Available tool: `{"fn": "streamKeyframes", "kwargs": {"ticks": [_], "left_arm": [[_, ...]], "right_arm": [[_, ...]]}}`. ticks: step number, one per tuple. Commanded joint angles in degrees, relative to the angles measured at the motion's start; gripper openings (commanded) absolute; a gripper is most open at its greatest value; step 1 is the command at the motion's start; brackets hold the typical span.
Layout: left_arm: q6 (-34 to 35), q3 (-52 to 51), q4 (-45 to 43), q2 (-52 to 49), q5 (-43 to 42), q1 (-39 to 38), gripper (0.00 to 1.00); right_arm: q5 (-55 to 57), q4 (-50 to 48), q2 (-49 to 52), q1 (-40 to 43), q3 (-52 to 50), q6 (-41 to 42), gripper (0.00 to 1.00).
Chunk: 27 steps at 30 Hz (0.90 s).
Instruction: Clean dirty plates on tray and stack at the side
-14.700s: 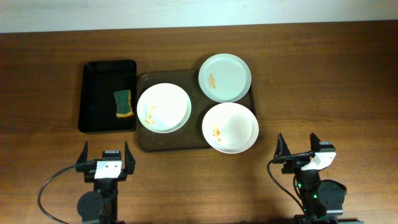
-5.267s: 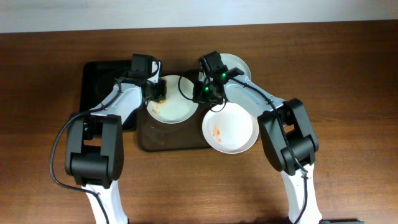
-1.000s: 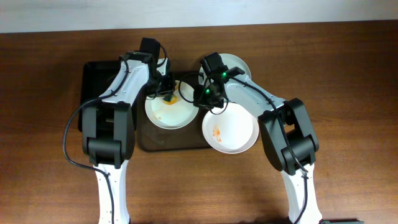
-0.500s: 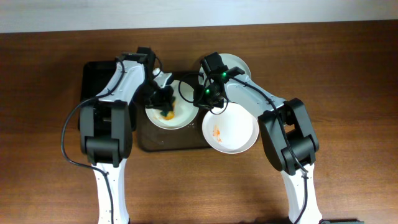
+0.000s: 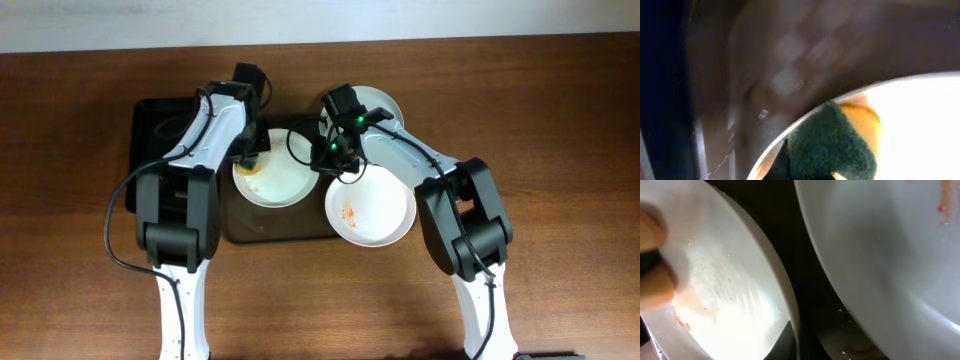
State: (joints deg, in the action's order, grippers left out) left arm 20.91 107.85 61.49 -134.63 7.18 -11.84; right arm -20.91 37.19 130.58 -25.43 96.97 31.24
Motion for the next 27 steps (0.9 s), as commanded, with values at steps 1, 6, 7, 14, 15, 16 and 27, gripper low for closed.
{"fn": "streamKeyframes", "kwargs": {"ticks": [1, 6, 7, 14, 15, 16, 27], "left_arm": [[-7.4, -4.7, 6.0, -8.2, -6.0, 1.5, 0.01], [-22.1, -4.7, 8.8, -8.2, -26.3, 1.0, 0.01], [-25.8, -4.4, 8.1, -8.2, -33.4, 1.2, 0.01], [-22.2, 10.3, 14.8, -8.2, -41.6, 6.8, 0.01], [-22.2, 12.9, 16.1, -8.2, -41.6, 7.3, 0.01], [-22.2, 16.8, 17.7, -8.2, -41.6, 7.9, 0.01], [-22.2, 45.0, 28.4, -8.2, -38.6, 9.7, 0.01]], "right_arm": [[0.5, 0.5, 1.0, 0.4, 0.1, -0.3, 0.04], [0.1, 0.5, 1.0, 0.4, 0.1, -0.4, 0.04], [-0.1, 0.5, 1.0, 0.4, 0.1, -0.8, 0.04], [-2.3, 1.6, 1.0, 0.4, 0.1, -1.0, 0.04], [-2.8, 1.6, 1.0, 0.4, 0.1, -1.0, 0.04], [-3.0, 1.5, 0.9, 0.4, 0.1, -1.0, 0.04], [11.5, 9.8, -17.0, 0.3, 0.1, -4.0, 0.04]]}}
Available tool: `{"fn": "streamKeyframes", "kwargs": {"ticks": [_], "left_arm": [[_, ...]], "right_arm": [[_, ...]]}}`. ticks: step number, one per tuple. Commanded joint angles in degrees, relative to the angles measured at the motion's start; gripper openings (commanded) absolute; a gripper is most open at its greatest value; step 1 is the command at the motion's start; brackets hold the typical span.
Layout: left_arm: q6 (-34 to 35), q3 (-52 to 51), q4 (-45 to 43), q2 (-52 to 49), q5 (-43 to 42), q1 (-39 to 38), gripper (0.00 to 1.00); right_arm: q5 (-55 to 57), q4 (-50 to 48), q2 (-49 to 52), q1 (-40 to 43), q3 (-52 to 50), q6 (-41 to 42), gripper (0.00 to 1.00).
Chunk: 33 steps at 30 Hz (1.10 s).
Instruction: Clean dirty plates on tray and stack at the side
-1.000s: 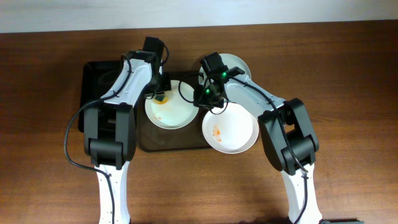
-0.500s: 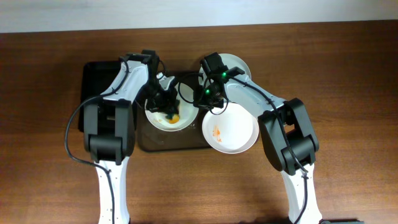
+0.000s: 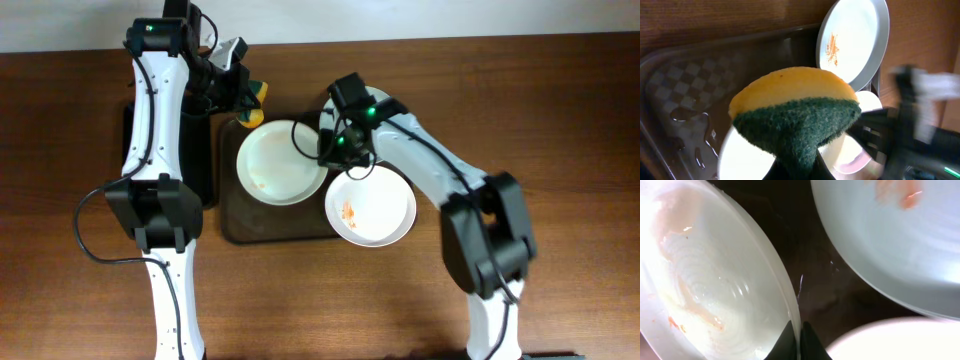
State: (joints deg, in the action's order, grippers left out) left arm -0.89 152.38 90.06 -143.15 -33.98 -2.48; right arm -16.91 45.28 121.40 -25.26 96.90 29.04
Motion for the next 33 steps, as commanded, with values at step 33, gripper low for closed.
{"fn": "streamKeyframes", "kwargs": {"ticks": [33], "left_arm": [[5.2, 0.5, -0.2, 0.3, 15.4, 0.4, 0.01]], "right_arm": [[52.5, 8.7, -14.8, -17.6, -0.6, 22.6, 0.04]]}}
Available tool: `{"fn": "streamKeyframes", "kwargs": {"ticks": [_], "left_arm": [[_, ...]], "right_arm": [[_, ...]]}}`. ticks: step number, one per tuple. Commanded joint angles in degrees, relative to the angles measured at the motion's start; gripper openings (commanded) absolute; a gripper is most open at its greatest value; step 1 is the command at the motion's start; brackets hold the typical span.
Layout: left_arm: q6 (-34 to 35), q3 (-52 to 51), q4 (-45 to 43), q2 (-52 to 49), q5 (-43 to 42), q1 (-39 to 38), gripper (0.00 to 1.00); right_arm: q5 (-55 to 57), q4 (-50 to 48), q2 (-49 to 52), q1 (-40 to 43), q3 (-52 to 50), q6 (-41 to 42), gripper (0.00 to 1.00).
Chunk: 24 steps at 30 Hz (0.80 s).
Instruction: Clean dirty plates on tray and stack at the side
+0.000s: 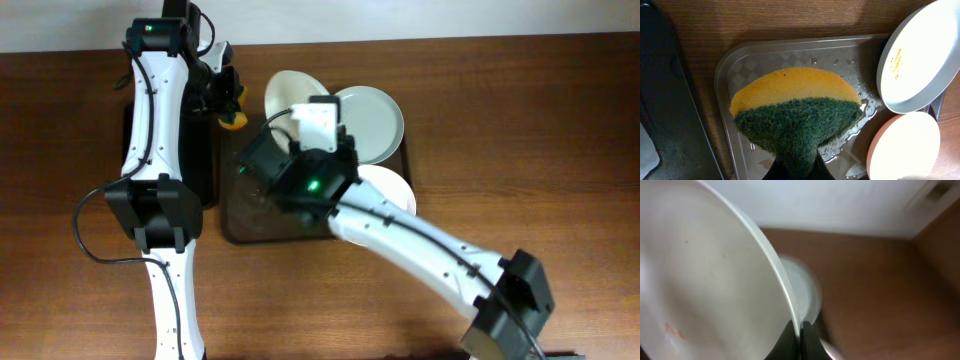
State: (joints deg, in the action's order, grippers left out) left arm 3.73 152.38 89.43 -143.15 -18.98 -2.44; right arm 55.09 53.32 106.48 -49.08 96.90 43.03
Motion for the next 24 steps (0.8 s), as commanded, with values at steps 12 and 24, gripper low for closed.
{"fn": "streamKeyframes", "kwargs": {"ticks": [12, 24], "left_arm": [[21.8, 0.4, 0.1, 0.3, 20.2, -7.6, 0.01], [28.0, -18.2, -6.4, 0.3, 24.6, -13.2, 0.01]], "right_arm": [[-48.5, -24.0, 9.3, 16.1, -13.3, 11.8, 0.04], [-50.0, -26.8, 9.3, 16.1, -13.3, 11.9, 0.04]]}}
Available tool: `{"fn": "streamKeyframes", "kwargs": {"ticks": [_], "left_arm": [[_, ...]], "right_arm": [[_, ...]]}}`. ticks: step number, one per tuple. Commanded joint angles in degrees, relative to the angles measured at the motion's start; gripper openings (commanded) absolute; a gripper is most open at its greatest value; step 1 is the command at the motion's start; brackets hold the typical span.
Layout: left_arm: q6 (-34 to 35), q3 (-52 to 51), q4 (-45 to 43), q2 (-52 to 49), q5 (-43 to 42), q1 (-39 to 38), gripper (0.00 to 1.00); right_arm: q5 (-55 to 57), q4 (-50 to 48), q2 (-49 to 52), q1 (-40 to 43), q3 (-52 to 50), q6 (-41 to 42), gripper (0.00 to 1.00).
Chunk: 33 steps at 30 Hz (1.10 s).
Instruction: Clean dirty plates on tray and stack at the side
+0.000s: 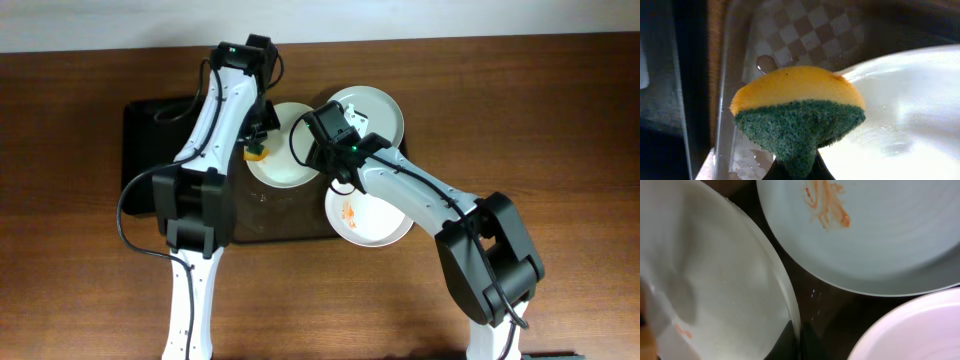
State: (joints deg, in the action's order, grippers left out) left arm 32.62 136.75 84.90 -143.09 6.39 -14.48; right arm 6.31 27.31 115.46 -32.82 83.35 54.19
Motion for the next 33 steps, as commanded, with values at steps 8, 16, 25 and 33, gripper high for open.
{"fn": "streamKeyframes", "kwargs": {"ticks": [8, 16, 25, 33], "left_arm": [[-0.3, -20.8, -11.9, 0.3, -0.5, -2.6, 0.01], [-5.4, -22.5, -18.1, 0.3, 5.7, -2.6, 0.01], [-4.8, -22.5, -25.4, 0.3, 16.5, -2.6, 0.01], [-0.7, -22.3, -26.6, 0.3, 16.3, -2.6, 0.01]], "right_arm": [[-5.9, -1.9, 0.3, -0.1, 0.2, 0.7, 0.04], [-8.8, -1.4, 0.3, -0.1, 0.2, -0.8, 0.04], [-14.8, 4.1, 0.3, -0.2, 0.2, -3.7, 0.04], [-14.2, 3.9, 0.3, -0.2, 0.2, -8.0, 0.04]]}}
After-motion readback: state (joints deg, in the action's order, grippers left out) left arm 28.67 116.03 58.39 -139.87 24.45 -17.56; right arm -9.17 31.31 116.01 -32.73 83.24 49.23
